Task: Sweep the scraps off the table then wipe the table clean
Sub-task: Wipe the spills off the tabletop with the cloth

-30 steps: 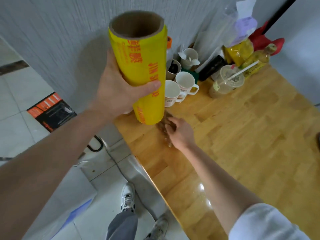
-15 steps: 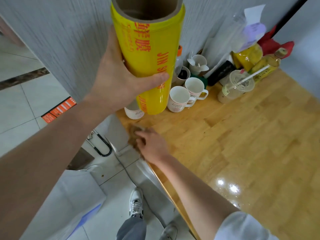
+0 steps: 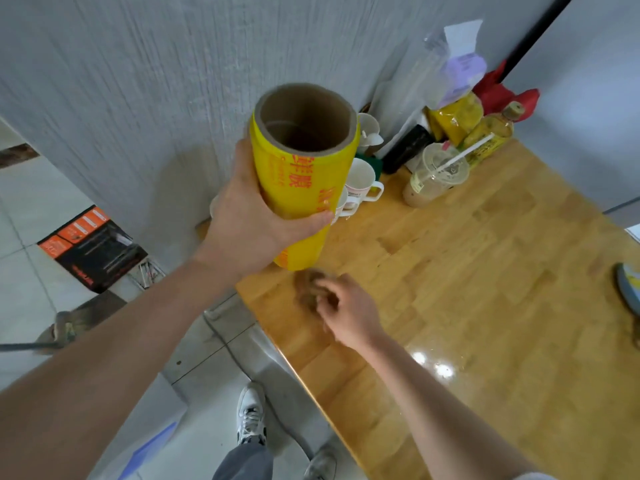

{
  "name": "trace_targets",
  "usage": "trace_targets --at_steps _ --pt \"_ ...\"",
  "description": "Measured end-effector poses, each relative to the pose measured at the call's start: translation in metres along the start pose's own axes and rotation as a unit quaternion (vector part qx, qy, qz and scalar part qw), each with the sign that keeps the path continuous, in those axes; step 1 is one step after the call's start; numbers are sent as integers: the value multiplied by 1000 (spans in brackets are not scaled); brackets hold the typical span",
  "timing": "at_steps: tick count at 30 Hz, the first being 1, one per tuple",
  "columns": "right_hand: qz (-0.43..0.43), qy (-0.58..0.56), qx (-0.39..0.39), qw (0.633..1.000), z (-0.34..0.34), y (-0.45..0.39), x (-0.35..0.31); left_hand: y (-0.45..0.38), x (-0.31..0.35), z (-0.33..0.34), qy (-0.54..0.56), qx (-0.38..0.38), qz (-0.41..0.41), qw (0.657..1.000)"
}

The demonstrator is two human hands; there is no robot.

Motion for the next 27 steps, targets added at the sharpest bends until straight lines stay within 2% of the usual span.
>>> trace_targets --at_steps 2,3,6,8,9,11,12,14,16,17,18,19,21,23,24,25,27 --pt "-67 31 -36 997 -3 12 10 2 -7 10 -5 2 -10 1000" --pt "-55 34 -24 998 -16 10 26 2 -11 13 -9 6 -15 1000" --pt "105 -46 48 992 -71 -4 91 -3 -22 12 -27 24 -25 999" --pt "217 -110 133 961 -102 -10 124 -7 -29 13 -35 33 -29 998" --pt "250 -106 165 948 -107 -13 129 -9 -31 12 -36 36 -32 998" --pt "263 -90 157 948 -95 -18 114 -12 -35 16 -40 41 -40 998" --pt "228 -82 126 962 -81 -19 96 -13 -36 17 -40 44 -41 997" --pt "80 -53 37 995 -43 -14 48 -15 -36 18 -44 49 -39 997" --pt "-90 0 -69 994 -11 7 12 -17 -38 17 -58 47 -39 996" --pt "-142 15 -102 984 -8 16 11 -17 -38 17 -65 40 -41 996" --pt "-149 5 -111 982 -17 17 21 -16 -39 16 -72 31 -45 996" --pt "-110 -22 -94 989 -33 11 40 -13 -38 14 -76 24 -46 996" --pt "54 -80 9 995 -85 -12 99 -3 -33 9 -81 37 -29 996" --pt "236 -120 133 955 -131 -23 153 14 -19 0 -119 106 42 986" --pt "289 -110 169 936 -140 -25 165 23 -11 -4 -137 144 90 976" --pt "307 -97 183 929 -137 -31 161 29 -4 -6 -147 165 136 966" --pt "259 -81 164 948 -108 -35 125 38 6 5 -142 146 187 961"
Point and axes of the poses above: each hand's wrist, its own y-axis away from the middle knuckle, its own z-axis out of the palm, x = y × z, the point moved 5 cm from there along -y, towards the middle knuckle, and after that the axes turned 8 degrees about -x, right-handed, at the moved point
